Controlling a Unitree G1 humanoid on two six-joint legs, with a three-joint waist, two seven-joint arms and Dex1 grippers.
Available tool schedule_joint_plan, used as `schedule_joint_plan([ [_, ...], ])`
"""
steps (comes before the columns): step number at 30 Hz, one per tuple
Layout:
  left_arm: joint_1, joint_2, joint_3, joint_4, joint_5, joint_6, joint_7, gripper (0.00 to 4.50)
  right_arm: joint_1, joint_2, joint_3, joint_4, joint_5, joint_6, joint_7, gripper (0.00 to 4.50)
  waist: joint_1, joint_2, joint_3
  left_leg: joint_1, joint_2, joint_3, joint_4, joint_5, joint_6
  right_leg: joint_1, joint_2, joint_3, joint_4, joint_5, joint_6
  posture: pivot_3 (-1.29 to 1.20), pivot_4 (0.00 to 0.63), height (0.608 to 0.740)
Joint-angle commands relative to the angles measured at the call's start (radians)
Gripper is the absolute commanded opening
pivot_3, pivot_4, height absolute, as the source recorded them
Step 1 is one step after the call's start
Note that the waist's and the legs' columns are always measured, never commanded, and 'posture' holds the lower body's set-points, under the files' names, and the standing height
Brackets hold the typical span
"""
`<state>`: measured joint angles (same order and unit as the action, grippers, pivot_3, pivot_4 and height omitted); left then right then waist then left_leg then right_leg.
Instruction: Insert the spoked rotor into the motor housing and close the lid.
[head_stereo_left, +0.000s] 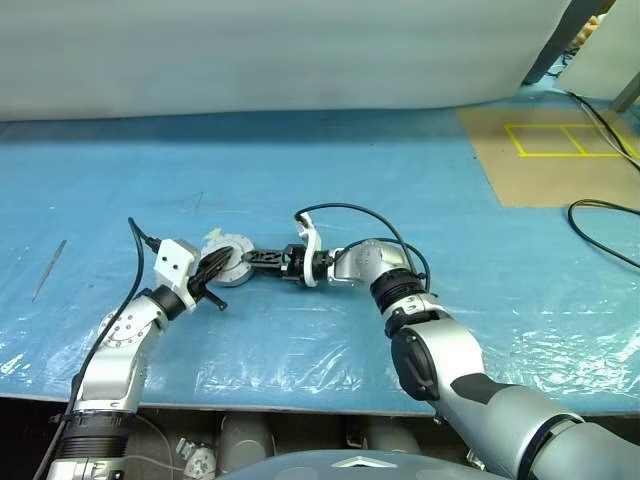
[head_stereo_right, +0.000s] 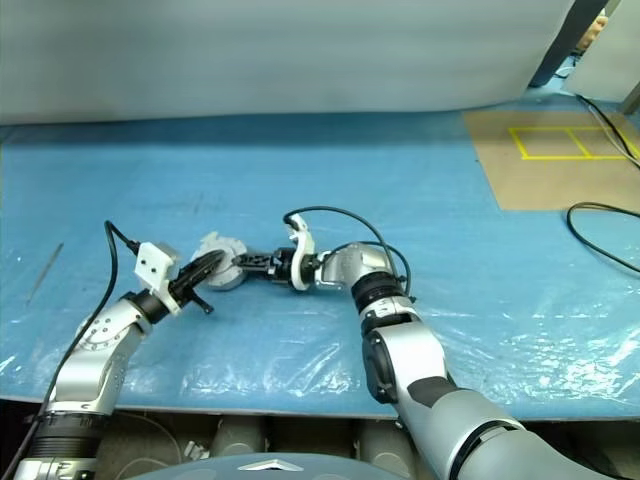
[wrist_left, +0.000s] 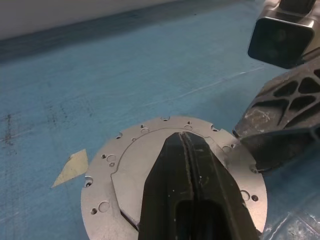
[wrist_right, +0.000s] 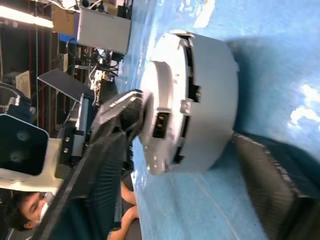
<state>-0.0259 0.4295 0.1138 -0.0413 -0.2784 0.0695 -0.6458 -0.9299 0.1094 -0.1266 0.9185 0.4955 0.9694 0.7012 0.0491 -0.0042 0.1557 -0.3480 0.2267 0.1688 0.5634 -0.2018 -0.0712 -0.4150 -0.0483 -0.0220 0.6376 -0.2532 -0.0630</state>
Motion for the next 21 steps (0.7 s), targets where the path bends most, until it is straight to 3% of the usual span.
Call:
schedule_joint_plan([
  [1,0.015,-0.001,-0.015,0.019,0.011,0.006,-0.004,0.0,0.0,-0.002,-0.005,0.021,-0.02,-0.001,-0.027,4.48,0.0,0.0,0.0,0.001,0.0,0.0,0.0,0.0,0.0,0.001,0.0,0.0,0.0,0.0,0.0,0.0,0.15,0.74],
  [21,-0.011,0.033,0.036,0.089,0.075,-0.009,0.096,0.0,-0.067,0.138,-0.141,0.192,0.059,-0.055,-0.277,4.48,-0.001,0.01,0.0,0.015,-0.004,0.0,-0.008,-0.003,0.004,0.013,-0.007,0.001,-0.002,-0.005,0.008,0.0,0.15,0.74],
])
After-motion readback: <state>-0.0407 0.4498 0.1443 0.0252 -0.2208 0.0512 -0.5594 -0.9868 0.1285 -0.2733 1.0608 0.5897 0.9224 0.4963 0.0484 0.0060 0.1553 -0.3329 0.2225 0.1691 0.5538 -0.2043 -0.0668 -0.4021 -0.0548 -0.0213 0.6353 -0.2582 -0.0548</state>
